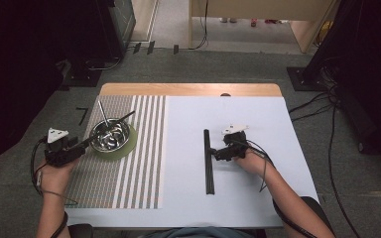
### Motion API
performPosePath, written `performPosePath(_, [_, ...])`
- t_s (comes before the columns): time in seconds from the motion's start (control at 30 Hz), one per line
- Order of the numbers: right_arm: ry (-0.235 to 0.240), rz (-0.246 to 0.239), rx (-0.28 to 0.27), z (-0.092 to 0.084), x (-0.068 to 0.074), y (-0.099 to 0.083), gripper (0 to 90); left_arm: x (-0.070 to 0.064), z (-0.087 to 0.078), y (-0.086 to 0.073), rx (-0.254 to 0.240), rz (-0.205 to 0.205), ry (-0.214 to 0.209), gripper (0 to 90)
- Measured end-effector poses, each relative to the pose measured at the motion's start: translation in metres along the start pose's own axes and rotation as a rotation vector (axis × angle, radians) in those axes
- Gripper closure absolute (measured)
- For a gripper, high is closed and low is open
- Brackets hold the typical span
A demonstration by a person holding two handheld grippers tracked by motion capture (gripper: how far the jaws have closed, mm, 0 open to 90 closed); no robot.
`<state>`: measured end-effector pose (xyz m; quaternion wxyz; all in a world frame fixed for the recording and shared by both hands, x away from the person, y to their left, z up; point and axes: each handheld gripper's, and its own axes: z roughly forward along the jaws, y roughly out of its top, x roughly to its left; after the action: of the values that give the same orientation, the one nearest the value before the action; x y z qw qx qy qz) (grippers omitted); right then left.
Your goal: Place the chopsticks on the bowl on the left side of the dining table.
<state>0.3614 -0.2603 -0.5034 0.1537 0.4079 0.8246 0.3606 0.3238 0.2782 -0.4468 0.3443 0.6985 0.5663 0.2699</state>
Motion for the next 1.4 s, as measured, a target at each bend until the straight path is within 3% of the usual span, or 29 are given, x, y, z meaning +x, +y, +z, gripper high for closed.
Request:
performPosePath(0.27, [0.001,0.001,0.000,0.000,0.000,0.000,3.6,-0.005,-0.008,0.007,-0.013,-0.006,-0.001,50.1])
performPosePath(0.53, [0.001,0.001,0.000,0.000,0.000,0.000,3.6,-0.012,-0.009,0.018,-0.025,-0.039,-0.013,60.2])
performPosePath(0.67, [0.000,-0.001,0.000,0.000,0.000,0.000,3.6,-0.018,-0.009,0.024,-0.057,-0.029,-0.004,63.9])
performPosePath(0.8, [-0.001,-0.002,0.000,0.000,0.000,0.000,3.6,-0.024,-0.003,0.030,-0.035,-0.014,0.003,66.7])
performPosePath(0.87, [0.000,-0.001,-0.001,0.000,0.000,0.000,3.6,-0.024,0.001,0.033,-0.009,-0.044,-0.004,63.5])
performPosePath(1.0, [0.000,0.000,-0.001,0.000,0.000,0.000,3.6,-0.020,0.007,0.038,-0.014,-0.120,-0.026,68.9])
performPosePath(1.3, [0.001,0.001,-0.002,0.000,0.000,0.000,3.6,-0.025,0.023,0.042,0.038,-0.083,-0.027,74.9])
performPosePath(1.4, [0.001,0.002,-0.002,0.000,0.000,0.000,3.6,-0.028,0.026,0.044,0.031,-0.080,-0.026,75.7])
